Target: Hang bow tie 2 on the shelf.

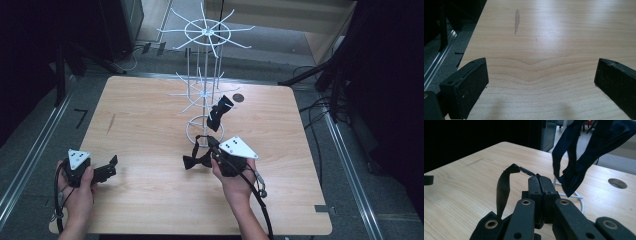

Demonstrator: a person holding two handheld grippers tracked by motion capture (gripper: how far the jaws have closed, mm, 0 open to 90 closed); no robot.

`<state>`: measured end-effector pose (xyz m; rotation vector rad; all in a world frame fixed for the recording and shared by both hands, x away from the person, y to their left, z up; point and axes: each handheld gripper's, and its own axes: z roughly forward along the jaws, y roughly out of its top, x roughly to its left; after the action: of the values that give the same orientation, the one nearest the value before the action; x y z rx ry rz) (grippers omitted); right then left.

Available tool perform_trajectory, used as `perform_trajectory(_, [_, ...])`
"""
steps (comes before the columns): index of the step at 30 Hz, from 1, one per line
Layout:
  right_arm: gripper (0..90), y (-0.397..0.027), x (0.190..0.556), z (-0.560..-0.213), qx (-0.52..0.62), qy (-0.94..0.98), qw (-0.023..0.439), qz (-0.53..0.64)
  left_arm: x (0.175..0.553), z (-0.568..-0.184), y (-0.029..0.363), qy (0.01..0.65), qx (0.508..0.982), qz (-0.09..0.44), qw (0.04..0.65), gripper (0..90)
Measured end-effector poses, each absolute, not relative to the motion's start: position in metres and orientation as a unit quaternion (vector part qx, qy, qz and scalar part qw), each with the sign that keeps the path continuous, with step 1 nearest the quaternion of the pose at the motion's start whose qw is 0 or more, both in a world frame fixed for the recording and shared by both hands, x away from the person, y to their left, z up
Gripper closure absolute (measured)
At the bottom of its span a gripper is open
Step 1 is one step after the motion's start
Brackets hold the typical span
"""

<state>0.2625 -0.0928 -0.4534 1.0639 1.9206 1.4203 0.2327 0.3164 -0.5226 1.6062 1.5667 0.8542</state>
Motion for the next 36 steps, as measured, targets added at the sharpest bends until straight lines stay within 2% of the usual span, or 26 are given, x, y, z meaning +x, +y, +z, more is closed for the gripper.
perform_trajectory(36, [90.0,-0.108,0.26,-0.416,0.39,0.68,0.286,0.551,0.233,-0.523,0.317,0.609,0.624,0.328,0.364,0.0])
